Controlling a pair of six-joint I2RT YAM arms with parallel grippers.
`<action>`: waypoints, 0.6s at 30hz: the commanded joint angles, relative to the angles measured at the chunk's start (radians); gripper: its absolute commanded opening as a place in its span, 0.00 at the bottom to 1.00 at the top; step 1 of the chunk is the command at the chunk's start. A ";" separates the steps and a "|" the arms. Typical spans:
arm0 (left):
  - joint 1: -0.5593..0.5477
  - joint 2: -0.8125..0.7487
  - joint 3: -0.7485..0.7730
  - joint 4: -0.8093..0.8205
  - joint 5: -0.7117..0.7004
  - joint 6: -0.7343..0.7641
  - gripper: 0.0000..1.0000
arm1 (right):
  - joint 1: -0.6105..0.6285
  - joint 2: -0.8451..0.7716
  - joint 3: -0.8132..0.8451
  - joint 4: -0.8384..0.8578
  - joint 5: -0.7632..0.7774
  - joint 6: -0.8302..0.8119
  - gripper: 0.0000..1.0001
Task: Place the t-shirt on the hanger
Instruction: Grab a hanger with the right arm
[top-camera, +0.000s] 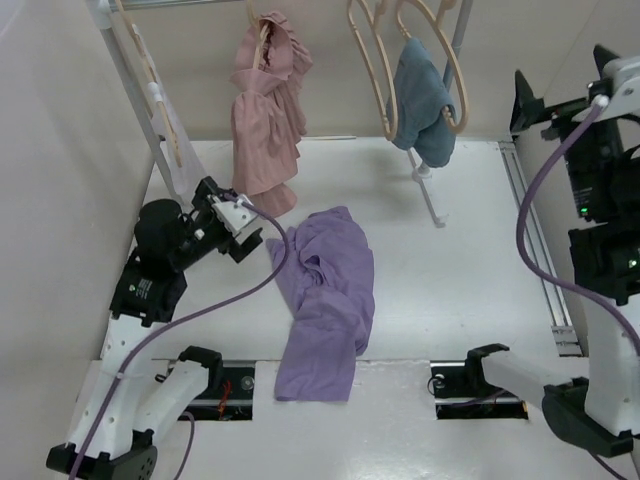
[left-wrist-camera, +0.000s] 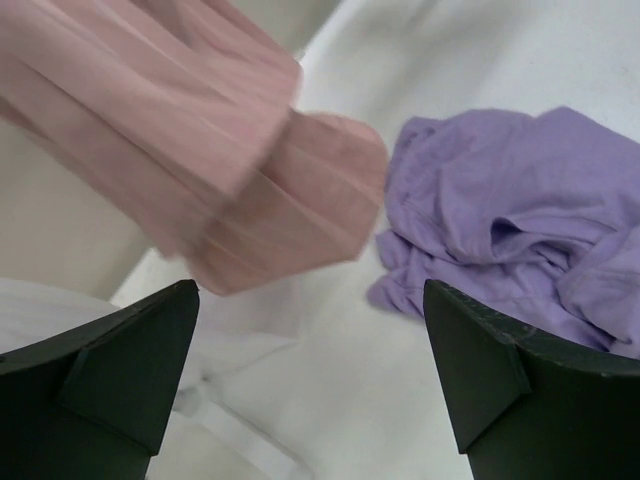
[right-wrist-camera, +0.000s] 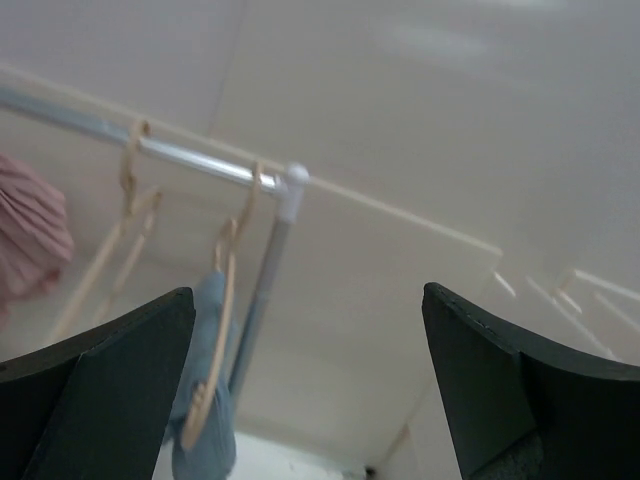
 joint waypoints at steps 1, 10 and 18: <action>-0.004 0.053 0.147 -0.092 0.036 0.077 0.89 | 0.008 0.105 0.203 -0.078 -0.157 0.093 1.00; -0.004 0.165 0.233 -0.129 0.027 -0.017 0.77 | 0.046 0.436 0.424 -0.170 -0.244 0.254 0.75; -0.004 0.189 0.221 -0.092 0.027 -0.069 0.82 | 0.124 0.639 0.548 -0.060 -0.183 0.286 0.99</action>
